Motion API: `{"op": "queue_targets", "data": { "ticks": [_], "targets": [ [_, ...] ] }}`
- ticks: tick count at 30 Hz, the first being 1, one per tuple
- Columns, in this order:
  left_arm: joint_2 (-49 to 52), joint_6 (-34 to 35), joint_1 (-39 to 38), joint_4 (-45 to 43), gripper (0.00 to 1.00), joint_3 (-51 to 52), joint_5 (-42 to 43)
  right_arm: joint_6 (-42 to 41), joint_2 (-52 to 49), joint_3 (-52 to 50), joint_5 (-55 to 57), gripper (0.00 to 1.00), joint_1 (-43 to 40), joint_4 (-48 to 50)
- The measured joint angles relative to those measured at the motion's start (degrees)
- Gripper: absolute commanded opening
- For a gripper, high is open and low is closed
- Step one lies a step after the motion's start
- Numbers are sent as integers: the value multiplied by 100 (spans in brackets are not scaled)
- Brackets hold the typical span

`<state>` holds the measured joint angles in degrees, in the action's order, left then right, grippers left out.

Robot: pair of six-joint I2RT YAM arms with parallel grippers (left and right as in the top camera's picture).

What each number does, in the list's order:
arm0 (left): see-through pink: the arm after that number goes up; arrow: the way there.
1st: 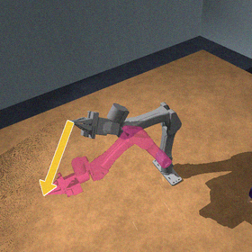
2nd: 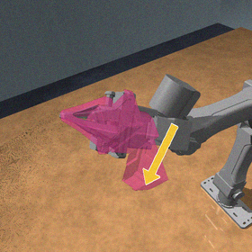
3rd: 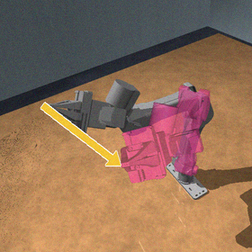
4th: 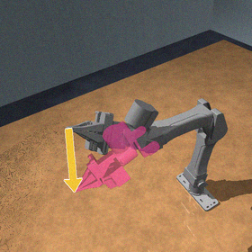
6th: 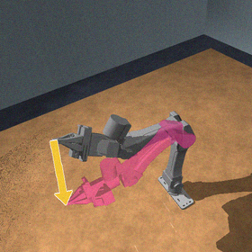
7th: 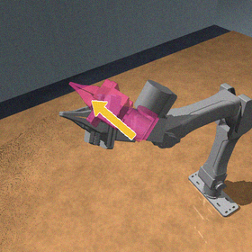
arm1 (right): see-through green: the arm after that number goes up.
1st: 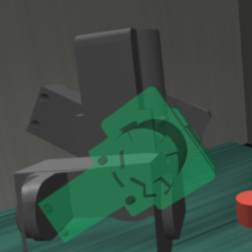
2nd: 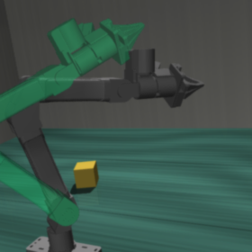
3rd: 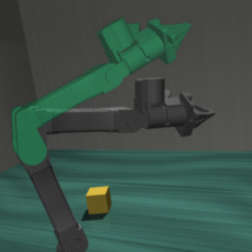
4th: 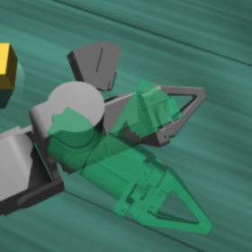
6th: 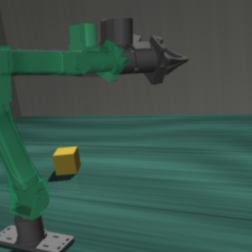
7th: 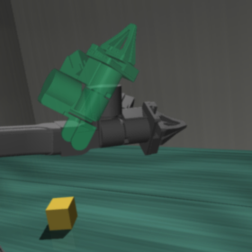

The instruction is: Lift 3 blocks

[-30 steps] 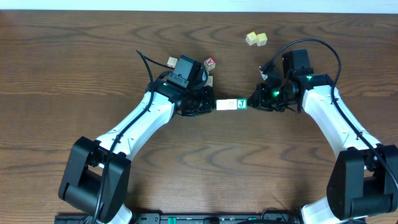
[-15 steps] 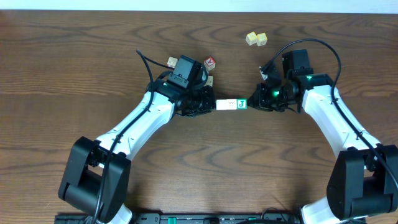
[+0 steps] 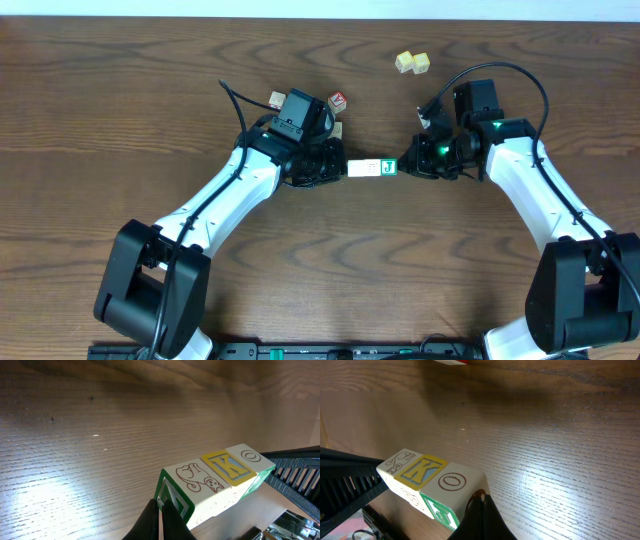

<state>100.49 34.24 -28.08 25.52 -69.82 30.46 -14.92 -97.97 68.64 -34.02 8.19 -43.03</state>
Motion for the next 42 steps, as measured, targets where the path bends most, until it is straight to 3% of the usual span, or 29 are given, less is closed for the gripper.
{"op": "queue_targets", "data": {
  "ticks": [42],
  "targets": [
    [0, 7, 4, 0, 7, 0, -87, -15, 0, 0, 146, 1, 101, -26]
  ]
}}
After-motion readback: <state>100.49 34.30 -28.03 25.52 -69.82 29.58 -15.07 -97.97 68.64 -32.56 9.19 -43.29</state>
